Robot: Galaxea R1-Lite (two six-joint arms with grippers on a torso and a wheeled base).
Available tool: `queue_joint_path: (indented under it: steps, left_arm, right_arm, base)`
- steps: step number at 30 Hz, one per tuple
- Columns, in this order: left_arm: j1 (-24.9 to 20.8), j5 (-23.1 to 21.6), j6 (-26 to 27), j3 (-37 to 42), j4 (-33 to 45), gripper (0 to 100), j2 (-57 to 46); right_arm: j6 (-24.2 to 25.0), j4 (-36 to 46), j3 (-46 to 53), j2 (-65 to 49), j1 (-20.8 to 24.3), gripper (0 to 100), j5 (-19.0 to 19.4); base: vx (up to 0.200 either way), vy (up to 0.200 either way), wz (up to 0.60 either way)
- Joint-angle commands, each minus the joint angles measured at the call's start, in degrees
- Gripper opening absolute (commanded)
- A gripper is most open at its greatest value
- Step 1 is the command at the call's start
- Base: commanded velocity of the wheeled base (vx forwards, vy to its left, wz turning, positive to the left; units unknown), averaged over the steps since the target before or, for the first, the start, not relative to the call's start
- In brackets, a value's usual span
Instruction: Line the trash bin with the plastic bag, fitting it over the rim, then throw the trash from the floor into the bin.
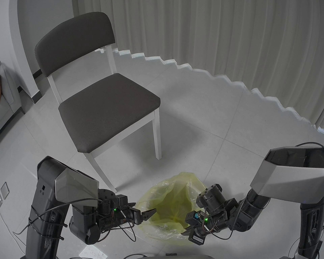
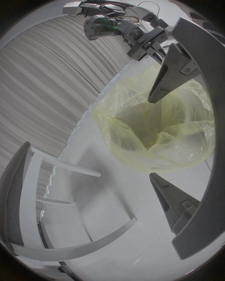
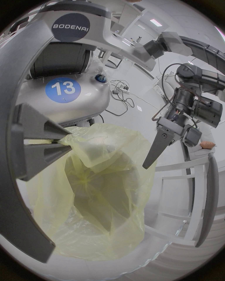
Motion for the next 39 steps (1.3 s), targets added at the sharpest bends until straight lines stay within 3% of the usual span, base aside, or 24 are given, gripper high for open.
queue_joint_path:
  steps: [1, 2, 12, 18, 21, 25, 32, 39]
  left_arm:
    - [-0.17, 0.18, 0.08, -0.38, -1.02, 100, 1.47]
    - [-0.17, 0.27, 0.17, -0.38, -1.02, 100, 1.55]
    - [0.00, 0.80, 2.10, -0.03, -1.02, 100, 1.55]
    - [1.24, 1.94, 2.54, 0.06, -1.02, 100, -1.43]
    - [1.67, 2.03, 3.77, 1.99, -1.02, 100, -3.46]
    - [1.59, 4.05, 8.78, 3.48, -1.02, 100, -3.10]
    - [1.15, 4.75, 9.57, 3.57, -1.02, 100, -2.93]
    - [1.06, 4.75, 9.57, 3.40, -1.02, 100, -2.14]
  right_arm:
    - [-0.25, -0.27, 0.42, 3.11, 0.51, 0, -0.89]
    - [-0.25, -0.27, 0.59, 3.11, 0.51, 100, -0.89]
    - [-0.16, -0.79, 8.85, -6.82, 0.25, 100, -0.80]
    - [0.28, -0.27, 8.77, -13.94, -6.87, 100, -0.53]
    - [0.63, 0.44, 1.91, -13.24, -14.43, 100, -0.53]
    - [1.95, 6.06, -8.64, -7.96, -19.00, 100, -0.62]
    - [6.70, 10.37, -24.98, 3.90, -19.53, 100, -2.29]
    - [8.02, 14.94, -39.31, 14.71, -20.58, 100, -5.81]
  base:
    - [0.000, 0.000, 0.00]
    - [0.000, 0.000, 0.00]
    - [0.000, 0.000, 0.00]
    - [0.000, 0.000, 0.00]
    - [0.000, 0.000, 0.00]
    - [0.000, 0.000, 0.00]
    - [0.000, 0.000, 0.00]
    - [0.000, 0.000, 0.00]
